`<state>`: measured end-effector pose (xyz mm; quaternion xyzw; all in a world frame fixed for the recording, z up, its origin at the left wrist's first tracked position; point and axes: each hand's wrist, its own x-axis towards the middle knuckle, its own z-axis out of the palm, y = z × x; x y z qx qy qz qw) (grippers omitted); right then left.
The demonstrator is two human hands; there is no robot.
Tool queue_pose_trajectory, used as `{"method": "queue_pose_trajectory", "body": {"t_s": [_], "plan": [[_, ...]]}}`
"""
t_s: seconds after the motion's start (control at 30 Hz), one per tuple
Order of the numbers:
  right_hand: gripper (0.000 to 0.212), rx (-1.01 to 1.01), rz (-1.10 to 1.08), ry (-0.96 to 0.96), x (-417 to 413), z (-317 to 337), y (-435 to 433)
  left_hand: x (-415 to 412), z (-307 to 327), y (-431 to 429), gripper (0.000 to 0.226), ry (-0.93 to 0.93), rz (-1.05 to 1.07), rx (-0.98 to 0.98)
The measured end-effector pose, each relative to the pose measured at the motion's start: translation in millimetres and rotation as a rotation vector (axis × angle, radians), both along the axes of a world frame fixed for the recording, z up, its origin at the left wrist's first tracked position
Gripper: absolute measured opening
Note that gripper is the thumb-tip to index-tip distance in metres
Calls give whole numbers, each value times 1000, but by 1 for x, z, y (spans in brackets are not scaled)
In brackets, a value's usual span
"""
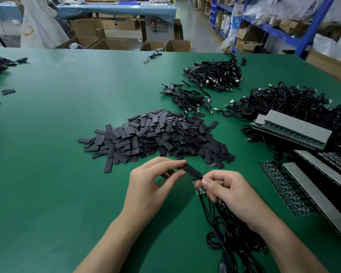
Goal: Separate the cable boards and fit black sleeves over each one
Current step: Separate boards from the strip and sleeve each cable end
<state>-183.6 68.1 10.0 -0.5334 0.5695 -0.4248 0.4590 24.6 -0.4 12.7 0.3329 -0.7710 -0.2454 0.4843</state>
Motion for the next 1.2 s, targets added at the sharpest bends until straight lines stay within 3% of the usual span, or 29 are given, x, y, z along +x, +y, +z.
{"method": "queue_pose_trajectory", "body": {"t_s": [0.47, 0.77, 1.03, 1.2], "plan": [[15, 34, -12, -69, 6, 4, 1, -2, -5, 0, 22, 17, -96, 131], [22, 48, -28, -171, 7, 6, 1, -3, -5, -3, 23, -21, -98, 94], [21, 66, -26, -204, 9, 9, 1, -10, -1, 2, 19, 74, -68, 73], [22, 57, -19, -212, 9, 9, 1, -11, -2, 3, 19, 120, -84, 164]]}}
